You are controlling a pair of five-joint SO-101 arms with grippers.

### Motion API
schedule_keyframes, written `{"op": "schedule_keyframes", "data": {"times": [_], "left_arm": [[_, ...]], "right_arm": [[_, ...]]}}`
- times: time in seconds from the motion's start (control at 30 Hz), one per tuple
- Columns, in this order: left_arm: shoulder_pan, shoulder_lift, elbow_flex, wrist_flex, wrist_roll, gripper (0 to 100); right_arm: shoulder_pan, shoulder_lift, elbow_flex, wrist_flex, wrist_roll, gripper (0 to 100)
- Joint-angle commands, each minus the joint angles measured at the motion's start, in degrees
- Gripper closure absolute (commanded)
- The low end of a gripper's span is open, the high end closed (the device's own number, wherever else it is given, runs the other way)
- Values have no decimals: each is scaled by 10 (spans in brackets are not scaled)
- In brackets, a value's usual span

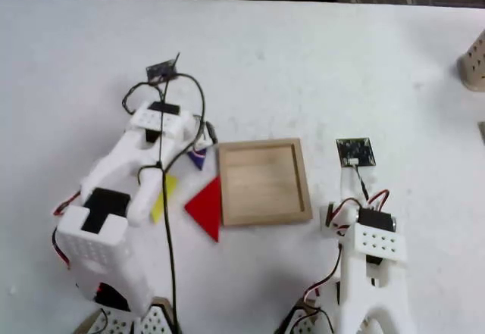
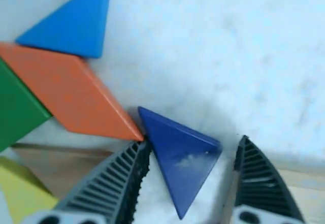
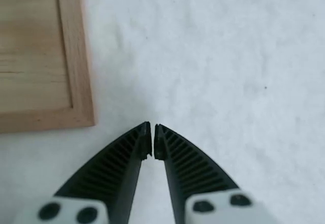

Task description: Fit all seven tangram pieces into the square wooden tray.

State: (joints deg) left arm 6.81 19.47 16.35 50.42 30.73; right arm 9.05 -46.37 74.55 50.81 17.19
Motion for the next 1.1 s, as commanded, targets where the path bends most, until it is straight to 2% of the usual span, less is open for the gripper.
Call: {"op": "schedule_keyframes", "data": {"times": [0.0,0.13,0.27,0.47,0.77,0.97,1.07], "left_arm": [[12,0,-26,7,-22,696],[18,-1,-28,7,-101,732],[15,-1,-28,7,-112,783],[2,-1,-25,9,-108,789],[-56,-1,-27,89,-112,786],[-58,-7,-31,128,-117,786],[-59,-7,-47,128,-143,786]], "right_arm": [[-4,-11,-8,-4,7,981],[-4,-11,-8,-4,8,981],[-19,-15,2,-5,8,981],[-37,-15,10,-7,8,981],[-35,-15,10,-7,8,981],[-37,-15,10,-7,8,981],[-38,-15,10,-7,8,981]]}}
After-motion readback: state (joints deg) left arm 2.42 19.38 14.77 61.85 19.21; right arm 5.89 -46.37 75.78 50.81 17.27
